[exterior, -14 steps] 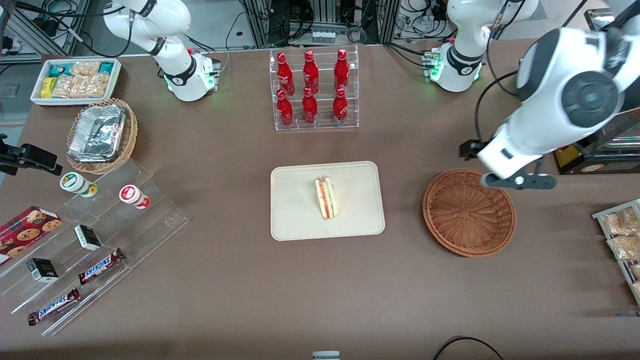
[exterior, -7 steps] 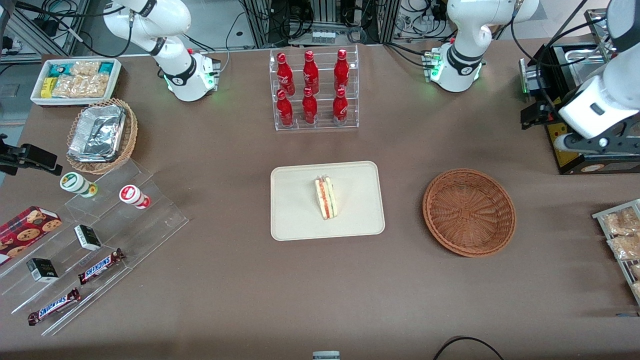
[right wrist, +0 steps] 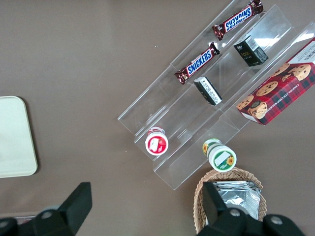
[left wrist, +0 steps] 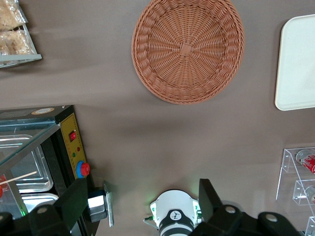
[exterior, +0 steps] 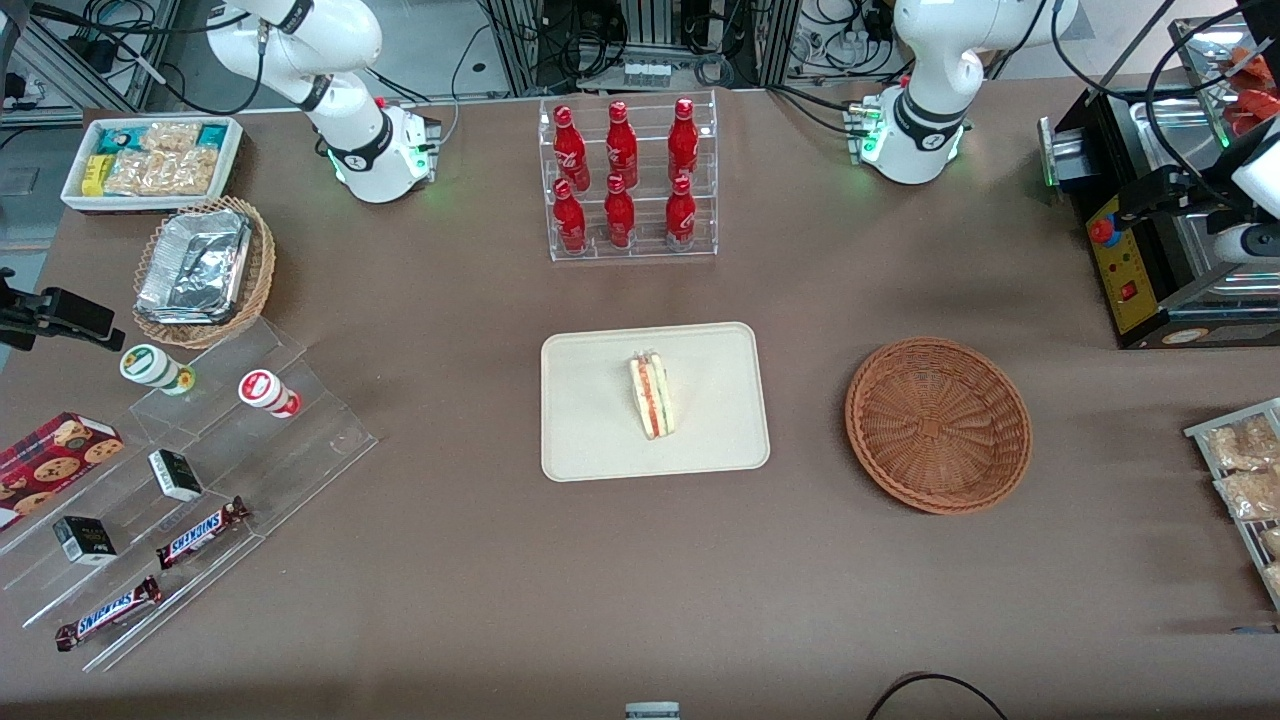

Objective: Place sandwich from basket to tray

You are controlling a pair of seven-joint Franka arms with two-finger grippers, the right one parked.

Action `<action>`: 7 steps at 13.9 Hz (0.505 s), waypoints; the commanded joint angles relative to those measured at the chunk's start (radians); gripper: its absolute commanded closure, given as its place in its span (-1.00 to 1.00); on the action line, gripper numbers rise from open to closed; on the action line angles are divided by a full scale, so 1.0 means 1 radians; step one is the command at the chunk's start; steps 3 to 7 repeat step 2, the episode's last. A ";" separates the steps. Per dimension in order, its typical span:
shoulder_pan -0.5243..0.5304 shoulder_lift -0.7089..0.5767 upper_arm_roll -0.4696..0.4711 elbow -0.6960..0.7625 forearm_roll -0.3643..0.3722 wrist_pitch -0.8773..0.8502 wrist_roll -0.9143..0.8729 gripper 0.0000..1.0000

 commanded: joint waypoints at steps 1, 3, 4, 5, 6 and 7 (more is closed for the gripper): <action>-0.015 -0.028 0.026 -0.028 -0.012 0.009 0.015 -1.00; -0.014 -0.027 0.028 -0.031 -0.012 0.010 0.015 -1.00; -0.014 -0.027 0.028 -0.031 -0.012 0.010 0.015 -1.00; -0.014 -0.027 0.028 -0.031 -0.012 0.010 0.015 -1.00; -0.014 -0.027 0.028 -0.031 -0.012 0.010 0.015 -1.00; -0.014 -0.027 0.028 -0.031 -0.012 0.010 0.015 -1.00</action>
